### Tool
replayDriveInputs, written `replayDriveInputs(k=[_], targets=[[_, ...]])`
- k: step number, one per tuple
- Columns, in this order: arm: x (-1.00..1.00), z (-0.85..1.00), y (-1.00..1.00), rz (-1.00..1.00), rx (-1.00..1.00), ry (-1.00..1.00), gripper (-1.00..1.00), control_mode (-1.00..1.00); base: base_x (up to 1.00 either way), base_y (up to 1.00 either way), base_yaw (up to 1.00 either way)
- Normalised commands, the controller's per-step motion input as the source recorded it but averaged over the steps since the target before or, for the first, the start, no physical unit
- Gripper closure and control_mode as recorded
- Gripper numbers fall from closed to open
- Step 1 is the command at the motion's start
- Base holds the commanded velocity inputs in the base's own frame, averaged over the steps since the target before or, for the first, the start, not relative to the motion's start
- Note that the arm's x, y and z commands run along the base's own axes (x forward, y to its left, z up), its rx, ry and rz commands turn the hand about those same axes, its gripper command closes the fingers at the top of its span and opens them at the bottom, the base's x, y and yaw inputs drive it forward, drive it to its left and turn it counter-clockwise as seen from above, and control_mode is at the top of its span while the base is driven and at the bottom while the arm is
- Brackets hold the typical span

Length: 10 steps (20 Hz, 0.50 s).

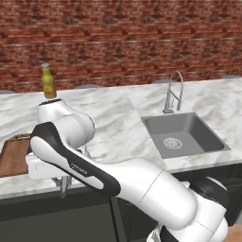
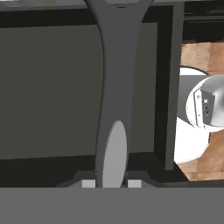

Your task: Open the drawer on the left and place the cutting tools on the cutting board.

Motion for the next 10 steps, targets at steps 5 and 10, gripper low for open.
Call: replayDriveInputs(k=[5,10], targets=[[0.99,0.42,-0.27,0.00,-0.02,0.00,1.00,-1.00,0.00,0.00,0.00],[0.88,0.25,-0.05,0.00,0.00,0.00,1.00,-1.00,0.00,0.00,0.00]])
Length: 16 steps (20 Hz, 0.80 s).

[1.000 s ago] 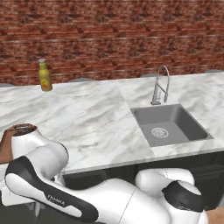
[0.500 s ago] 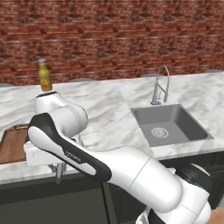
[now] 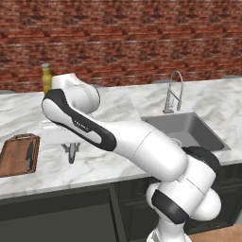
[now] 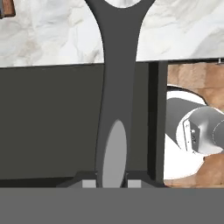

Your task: Open the drawer on the left and place the cutting tools on the cutting board.

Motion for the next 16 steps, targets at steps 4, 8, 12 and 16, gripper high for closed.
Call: replayDriveInputs(k=[4,8,12,16], targets=[[0.85,0.13,0.00,0.00,0.00,0.00,1.00,-1.00,0.00,0.00,0.00],[0.71,0.01,0.10,0.02,0.00,0.00,1.00,-1.00,0.00,0.00,0.00],[0.47,0.00,0.24,0.04,0.00,0.00,1.00,-1.00,0.00,0.00,0.00],[0.19,0.00,0.32,0.06,0.00,0.00,1.00,-1.00,0.00,0.00,0.00]])
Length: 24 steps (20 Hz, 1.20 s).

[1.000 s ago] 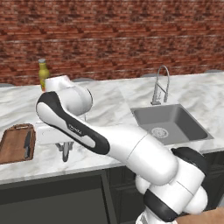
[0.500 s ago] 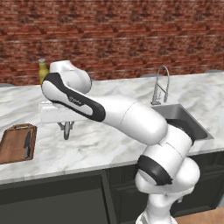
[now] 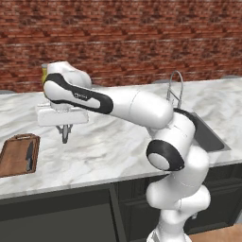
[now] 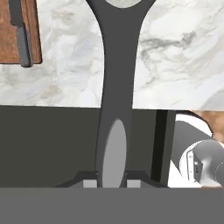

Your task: Open the drawer on the left and place the cutting tools on the cutting board.

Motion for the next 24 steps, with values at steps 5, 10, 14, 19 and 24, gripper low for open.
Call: replayDriveInputs(k=[5,10,14,19,24], targets=[[0.15,-0.08,0.27,0.06,0.00,0.00,1.00,-1.00,0.00,0.00,0.00],[0.07,-0.22,0.06,0.06,0.00,0.00,1.00,-1.00,0.00,0.00,0.00],[0.00,-0.29,0.00,0.10,0.00,-0.05,1.00,-1.00,0.00,0.00,0.00],[0.00,-0.30,0.00,0.12,0.08,-0.17,1.00,-1.00,0.00,0.00,0.00],[0.00,-0.35,0.00,0.11,0.17,-0.17,1.00,-1.00,0.00,0.00,0.00]])
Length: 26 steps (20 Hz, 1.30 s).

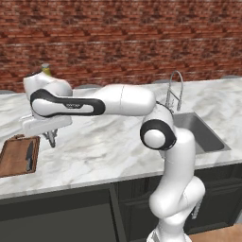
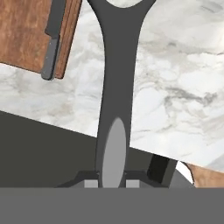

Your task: Open the drawer on the left and place the cutting tools on the cutting board.

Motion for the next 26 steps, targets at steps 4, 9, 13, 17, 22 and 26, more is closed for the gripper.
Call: replayDriveInputs(k=[4,9,13,17,22,26], targets=[[0.10,-0.35,-0.09,0.09,0.22,-0.13,1.00,-1.00,0.00,0.00,0.00],[0.22,-0.33,-0.01,0.09,0.23,-0.06,1.00,-1.00,0.00,0.00,0.00],[0.25,-0.30,0.00,0.09,0.21,0.00,1.00,-1.00,0.00,0.00,0.00],[0.27,-0.12,0.00,0.06,0.15,0.00,1.00,-1.00,0.00,0.00,0.00],[0.25,0.00,0.09,0.03,0.09,0.00,1.00,-1.00,0.00,0.00,0.00],[0.09,-0.01,0.21,0.01,0.04,0.00,1.00,-1.00,0.00,0.00,0.00]])
